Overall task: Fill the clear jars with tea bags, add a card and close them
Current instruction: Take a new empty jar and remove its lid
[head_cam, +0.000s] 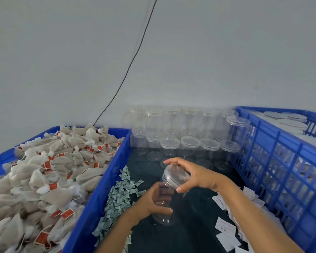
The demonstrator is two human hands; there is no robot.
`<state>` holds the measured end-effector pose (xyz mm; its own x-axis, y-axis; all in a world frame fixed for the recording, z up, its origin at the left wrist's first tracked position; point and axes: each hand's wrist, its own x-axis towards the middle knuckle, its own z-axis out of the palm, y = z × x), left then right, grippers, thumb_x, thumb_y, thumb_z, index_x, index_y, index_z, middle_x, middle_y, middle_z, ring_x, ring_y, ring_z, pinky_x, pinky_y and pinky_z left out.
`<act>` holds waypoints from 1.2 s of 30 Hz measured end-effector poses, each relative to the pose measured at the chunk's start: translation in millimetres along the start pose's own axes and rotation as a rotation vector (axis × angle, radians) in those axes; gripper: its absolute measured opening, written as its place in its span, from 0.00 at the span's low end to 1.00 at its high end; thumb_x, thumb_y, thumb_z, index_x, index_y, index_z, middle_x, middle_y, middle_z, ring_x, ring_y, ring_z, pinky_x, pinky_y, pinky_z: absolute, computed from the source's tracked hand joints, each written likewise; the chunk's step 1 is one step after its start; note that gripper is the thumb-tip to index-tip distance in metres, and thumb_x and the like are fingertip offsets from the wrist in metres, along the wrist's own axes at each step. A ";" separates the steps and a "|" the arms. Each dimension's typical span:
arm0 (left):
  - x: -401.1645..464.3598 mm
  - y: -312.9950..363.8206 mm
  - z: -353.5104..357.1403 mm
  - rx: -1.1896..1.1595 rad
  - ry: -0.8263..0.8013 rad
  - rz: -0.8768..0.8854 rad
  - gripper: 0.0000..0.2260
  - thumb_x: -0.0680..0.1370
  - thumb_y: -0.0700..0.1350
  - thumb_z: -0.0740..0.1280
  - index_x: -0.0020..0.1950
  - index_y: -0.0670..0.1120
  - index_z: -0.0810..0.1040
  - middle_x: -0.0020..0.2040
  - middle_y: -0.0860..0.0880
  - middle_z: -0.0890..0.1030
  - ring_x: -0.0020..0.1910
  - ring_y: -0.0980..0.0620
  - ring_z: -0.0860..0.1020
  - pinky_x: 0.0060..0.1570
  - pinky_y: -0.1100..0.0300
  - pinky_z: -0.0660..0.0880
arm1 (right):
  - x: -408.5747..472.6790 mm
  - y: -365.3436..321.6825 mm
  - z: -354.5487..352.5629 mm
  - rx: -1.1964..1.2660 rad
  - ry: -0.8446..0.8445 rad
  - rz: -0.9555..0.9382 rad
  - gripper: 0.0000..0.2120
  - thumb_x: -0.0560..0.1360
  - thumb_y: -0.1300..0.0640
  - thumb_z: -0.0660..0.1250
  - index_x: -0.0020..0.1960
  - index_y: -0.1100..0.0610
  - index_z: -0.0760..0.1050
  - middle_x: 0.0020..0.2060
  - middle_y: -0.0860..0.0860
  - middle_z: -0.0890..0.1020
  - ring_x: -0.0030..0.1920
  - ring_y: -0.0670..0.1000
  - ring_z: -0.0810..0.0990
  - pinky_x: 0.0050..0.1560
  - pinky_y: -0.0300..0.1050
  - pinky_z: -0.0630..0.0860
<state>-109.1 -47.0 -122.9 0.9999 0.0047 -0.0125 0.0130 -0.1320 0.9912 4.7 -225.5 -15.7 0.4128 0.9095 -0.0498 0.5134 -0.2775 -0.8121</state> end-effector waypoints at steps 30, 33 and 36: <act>15.1 -19.4 17.7 0.100 0.431 0.014 0.40 0.60 0.41 0.83 0.65 0.58 0.65 0.65 0.58 0.73 0.64 0.61 0.73 0.59 0.68 0.73 | 20.1 106.3 99.6 0.098 0.936 0.166 0.26 0.69 0.67 0.72 0.63 0.59 0.66 0.59 0.55 0.72 0.62 0.54 0.69 0.61 0.49 0.70; 14.6 -6.2 14.4 0.172 0.450 -0.054 0.40 0.61 0.38 0.82 0.66 0.54 0.66 0.64 0.54 0.74 0.62 0.57 0.74 0.57 0.68 0.73 | 21.5 105.0 100.4 0.011 0.945 0.159 0.24 0.69 0.70 0.69 0.63 0.61 0.68 0.58 0.55 0.74 0.61 0.55 0.70 0.60 0.49 0.70; 12.1 6.8 8.4 0.235 0.404 -0.137 0.41 0.64 0.34 0.79 0.71 0.47 0.63 0.66 0.51 0.72 0.63 0.55 0.73 0.61 0.62 0.73 | 22.6 105.5 100.9 -0.015 0.934 0.165 0.25 0.69 0.71 0.68 0.64 0.63 0.68 0.57 0.56 0.74 0.61 0.56 0.71 0.62 0.53 0.71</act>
<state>-96.9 -56.2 -117.4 0.9085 0.4157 -0.0425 0.1914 -0.3234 0.9267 -7.7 -203.0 -161.1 0.9126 0.2450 0.3273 0.4018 -0.3903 -0.8284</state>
